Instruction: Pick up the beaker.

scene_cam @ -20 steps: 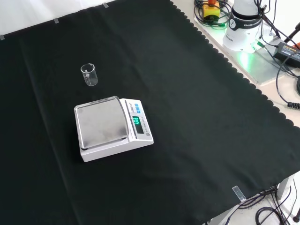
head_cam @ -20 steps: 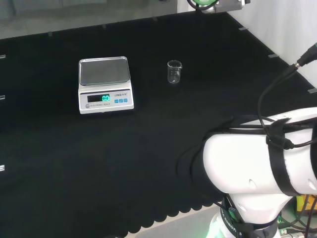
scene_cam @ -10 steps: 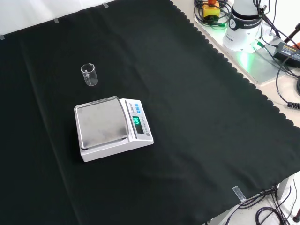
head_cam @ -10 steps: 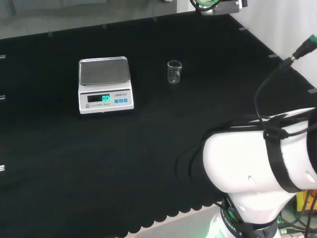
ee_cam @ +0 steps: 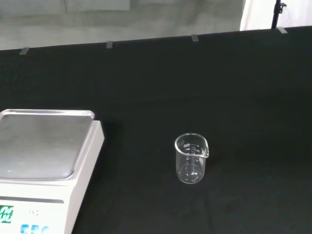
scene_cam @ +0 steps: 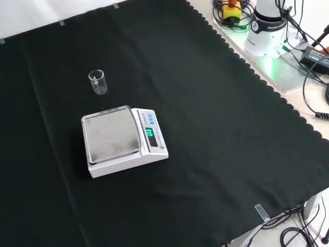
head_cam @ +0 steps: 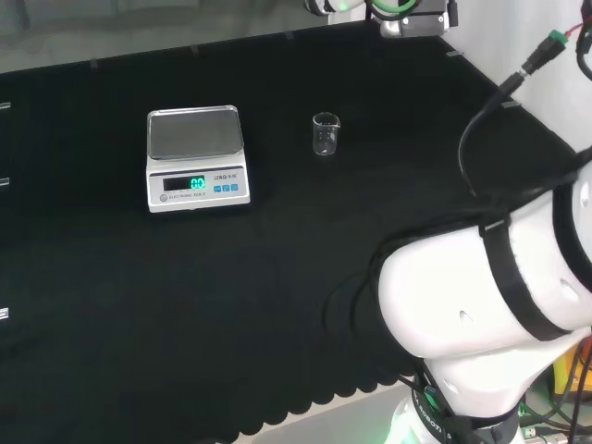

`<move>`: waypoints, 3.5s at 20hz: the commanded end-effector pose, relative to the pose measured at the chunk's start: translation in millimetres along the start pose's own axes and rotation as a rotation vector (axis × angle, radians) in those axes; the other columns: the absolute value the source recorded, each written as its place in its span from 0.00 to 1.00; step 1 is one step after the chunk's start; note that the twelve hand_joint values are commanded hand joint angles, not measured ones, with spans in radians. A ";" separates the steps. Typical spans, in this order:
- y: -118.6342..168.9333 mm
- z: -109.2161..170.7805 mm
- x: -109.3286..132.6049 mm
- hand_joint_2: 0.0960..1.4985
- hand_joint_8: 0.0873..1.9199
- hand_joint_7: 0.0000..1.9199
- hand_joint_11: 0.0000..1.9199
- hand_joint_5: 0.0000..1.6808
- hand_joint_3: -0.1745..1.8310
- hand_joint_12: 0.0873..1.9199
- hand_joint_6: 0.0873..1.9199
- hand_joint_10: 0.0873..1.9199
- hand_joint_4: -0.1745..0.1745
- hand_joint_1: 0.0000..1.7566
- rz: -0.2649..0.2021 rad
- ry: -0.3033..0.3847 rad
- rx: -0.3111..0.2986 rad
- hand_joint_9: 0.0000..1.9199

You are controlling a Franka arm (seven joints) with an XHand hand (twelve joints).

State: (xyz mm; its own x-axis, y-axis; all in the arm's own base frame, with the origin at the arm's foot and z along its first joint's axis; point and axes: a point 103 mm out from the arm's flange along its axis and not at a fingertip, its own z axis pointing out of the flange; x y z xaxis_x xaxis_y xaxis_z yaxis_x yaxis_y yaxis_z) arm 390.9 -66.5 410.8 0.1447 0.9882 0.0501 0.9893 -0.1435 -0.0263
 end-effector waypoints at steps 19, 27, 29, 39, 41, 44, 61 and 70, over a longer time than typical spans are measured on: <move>87.3 113.3 -53.4 0.47 0.34 0.01 0.07 0.13 0.26 0.76 0.00 0.40 0.55 0.25 0.020 0.093 0.044 0.05; 106.3 147.8 -55.9 0.47 0.34 0.01 0.07 0.13 0.26 0.76 0.00 0.40 0.55 0.25 0.013 0.119 0.090 0.05; 111.8 155.3 -56.0 0.47 0.34 0.01 0.07 0.13 0.26 0.76 0.00 0.41 0.55 0.25 0.007 0.116 0.103 0.05; 141.5 186.8 -60.1 0.47 0.34 0.02 0.07 0.13 0.26 0.76 0.00 0.41 0.54 0.25 -0.009 0.140 0.145 0.05; 147.9 194.7 -60.0 0.47 0.34 0.02 0.07 0.13 0.26 0.76 0.00 0.41 0.54 0.26 -0.014 0.138 0.155 0.05; 157.1 206.1 -60.0 0.46 0.34 0.02 0.07 0.13 0.26 0.76 0.00 0.41 0.54 0.26 -0.023 0.146 0.171 0.05; 180.6 254.8 -37.0 0.46 0.34 0.02 0.07 0.13 0.26 0.76 0.00 0.41 0.54 0.26 -0.069 0.174 0.244 0.05; 173.0 280.9 -35.3 0.46 0.34 0.02 0.07 0.13 0.26 0.76 0.00 0.41 0.54 0.26 -0.076 0.196 0.287 0.05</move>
State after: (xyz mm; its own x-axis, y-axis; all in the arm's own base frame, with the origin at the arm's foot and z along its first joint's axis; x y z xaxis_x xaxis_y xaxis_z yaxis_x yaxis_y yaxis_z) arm 554.8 -113.4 133.4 0.1015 0.9652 0.2409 0.9599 -0.0314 -0.2787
